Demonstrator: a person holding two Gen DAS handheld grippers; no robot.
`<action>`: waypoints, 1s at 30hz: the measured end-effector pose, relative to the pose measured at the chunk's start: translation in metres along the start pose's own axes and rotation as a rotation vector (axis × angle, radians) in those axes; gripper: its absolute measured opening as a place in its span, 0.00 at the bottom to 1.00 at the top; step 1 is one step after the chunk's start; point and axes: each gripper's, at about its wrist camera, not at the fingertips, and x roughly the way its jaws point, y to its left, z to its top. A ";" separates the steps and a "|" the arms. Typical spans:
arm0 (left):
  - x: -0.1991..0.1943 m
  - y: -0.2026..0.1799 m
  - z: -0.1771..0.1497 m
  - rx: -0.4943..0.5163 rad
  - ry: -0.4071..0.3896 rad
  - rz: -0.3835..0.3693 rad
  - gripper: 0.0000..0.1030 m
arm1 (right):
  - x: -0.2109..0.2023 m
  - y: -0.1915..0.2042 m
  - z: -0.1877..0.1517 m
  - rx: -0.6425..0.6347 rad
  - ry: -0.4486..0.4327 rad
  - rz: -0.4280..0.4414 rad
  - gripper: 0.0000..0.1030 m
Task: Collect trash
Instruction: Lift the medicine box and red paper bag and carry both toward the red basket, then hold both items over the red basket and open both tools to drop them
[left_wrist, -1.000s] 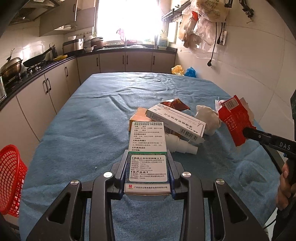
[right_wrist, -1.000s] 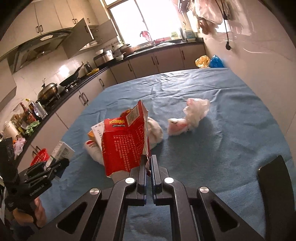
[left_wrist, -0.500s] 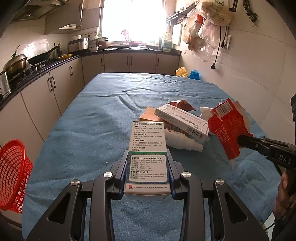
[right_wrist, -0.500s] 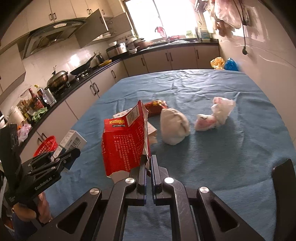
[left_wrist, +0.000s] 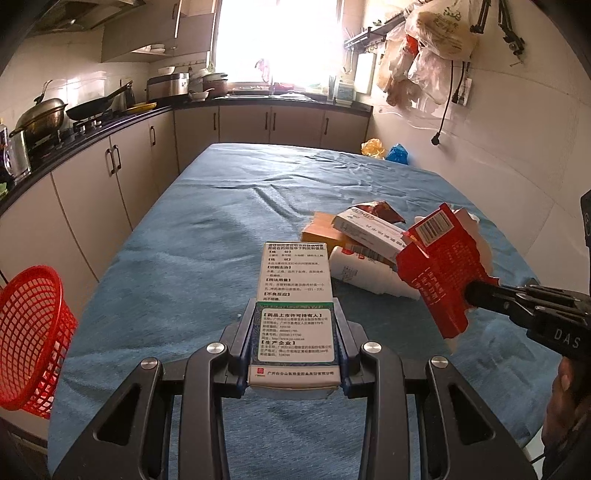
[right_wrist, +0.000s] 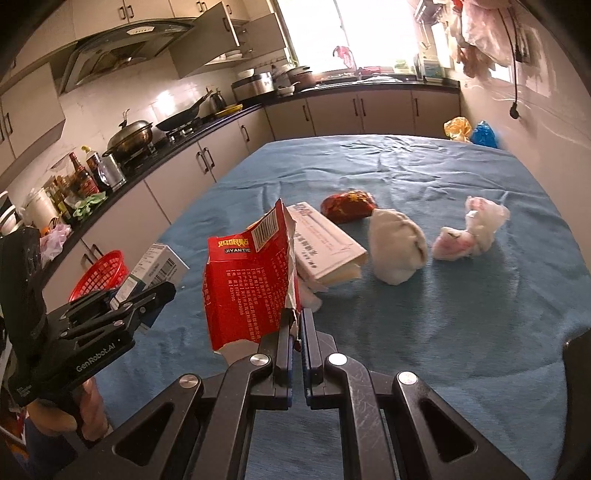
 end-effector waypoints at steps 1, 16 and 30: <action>0.000 0.001 0.000 -0.003 -0.001 0.001 0.33 | 0.001 0.003 0.001 -0.006 0.001 0.000 0.05; -0.015 0.029 -0.006 -0.062 -0.024 0.023 0.33 | 0.017 0.035 0.007 -0.070 0.032 0.015 0.05; -0.049 0.079 -0.006 -0.159 -0.093 0.077 0.33 | 0.036 0.079 0.022 -0.133 0.062 0.055 0.05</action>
